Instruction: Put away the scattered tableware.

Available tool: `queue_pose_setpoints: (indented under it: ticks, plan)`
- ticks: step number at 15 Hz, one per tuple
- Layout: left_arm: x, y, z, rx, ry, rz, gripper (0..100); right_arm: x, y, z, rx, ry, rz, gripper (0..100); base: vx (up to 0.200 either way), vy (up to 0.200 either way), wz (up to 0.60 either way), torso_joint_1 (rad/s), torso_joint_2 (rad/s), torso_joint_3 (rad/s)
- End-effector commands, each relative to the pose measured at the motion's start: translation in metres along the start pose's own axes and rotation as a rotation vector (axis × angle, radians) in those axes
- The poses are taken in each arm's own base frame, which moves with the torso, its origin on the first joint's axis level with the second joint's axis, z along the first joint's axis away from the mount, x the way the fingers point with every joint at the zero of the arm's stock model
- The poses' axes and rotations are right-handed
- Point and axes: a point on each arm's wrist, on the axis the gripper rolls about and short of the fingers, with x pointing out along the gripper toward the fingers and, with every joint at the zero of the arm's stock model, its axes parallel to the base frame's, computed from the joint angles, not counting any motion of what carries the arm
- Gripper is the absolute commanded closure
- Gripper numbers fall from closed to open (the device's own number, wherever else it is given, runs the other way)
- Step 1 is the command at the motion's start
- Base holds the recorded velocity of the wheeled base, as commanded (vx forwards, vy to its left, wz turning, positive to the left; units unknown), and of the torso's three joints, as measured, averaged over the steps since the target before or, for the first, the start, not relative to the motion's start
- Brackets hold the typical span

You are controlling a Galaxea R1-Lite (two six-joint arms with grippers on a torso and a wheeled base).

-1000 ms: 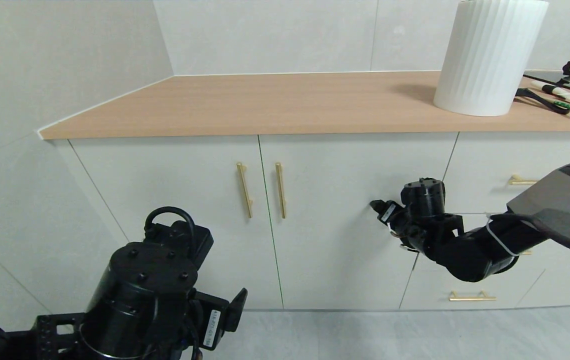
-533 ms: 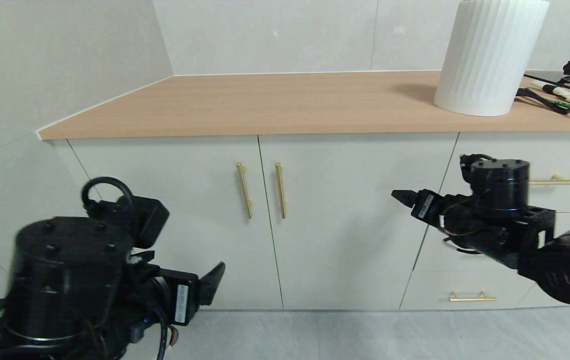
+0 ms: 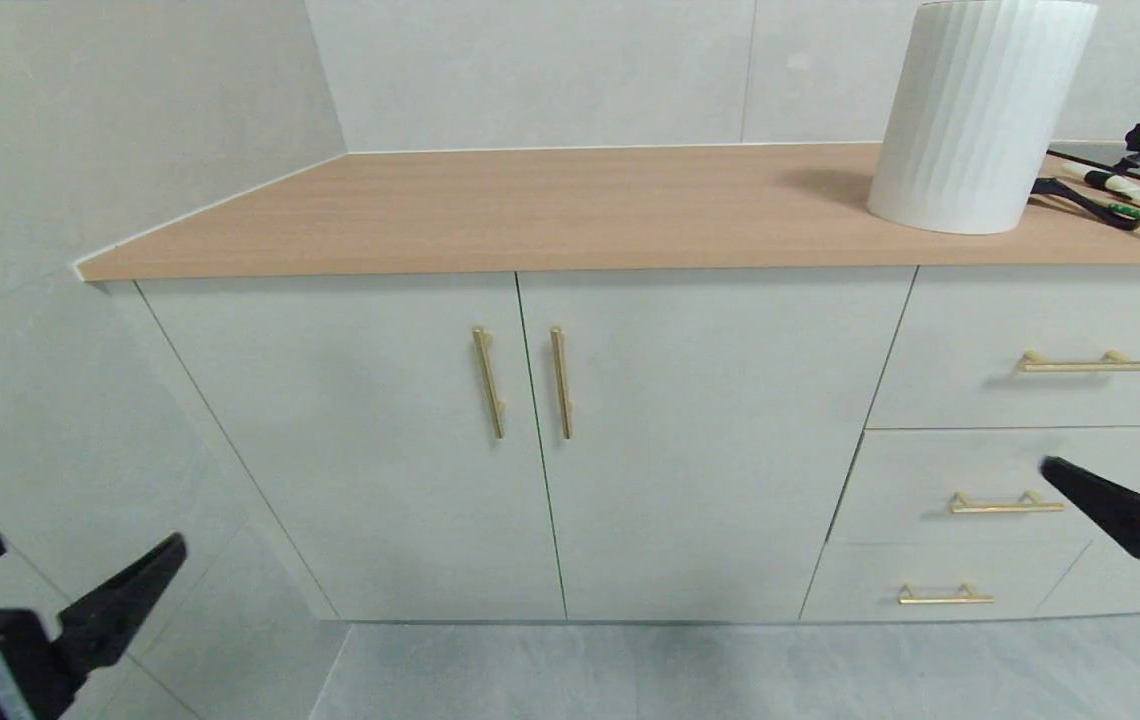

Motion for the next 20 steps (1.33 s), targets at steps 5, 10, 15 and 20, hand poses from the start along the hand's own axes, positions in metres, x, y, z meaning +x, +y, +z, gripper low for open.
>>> queue_pose_setpoints:
  ticks: [5, 10, 15, 20]
  plan:
    - [-0.066, 0.057, -0.050, -0.053, -0.149, 0.211, 0, -0.151, -0.039, -0.047, -0.234, -0.179, -0.208, 0, 0.000, 0.000, 0.00, 0.000, 0.00, 0.000]
    - [-0.075, 0.057, -0.107, -0.029, -0.172, 0.357, 0, -0.150, -0.040, -0.073, -0.291, -0.181, -0.482, 0, 0.000, 0.000, 0.00, 0.000, 0.00, 0.000]
    - [-0.071, 0.051, -0.139, -0.051, -0.176, 0.529, 0, -0.133, -0.048, -0.101, -0.282, -0.193, -0.538, 0, 0.000, 0.000, 0.00, 0.000, 0.00, 0.000]
    - [-0.067, 0.047, -0.141, -0.057, -0.234, 0.354, 0, -0.131, -0.047, -0.108, -0.191, -0.159, -0.397, 0, 0.000, 0.000, 0.00, 0.000, 0.00, 0.000]
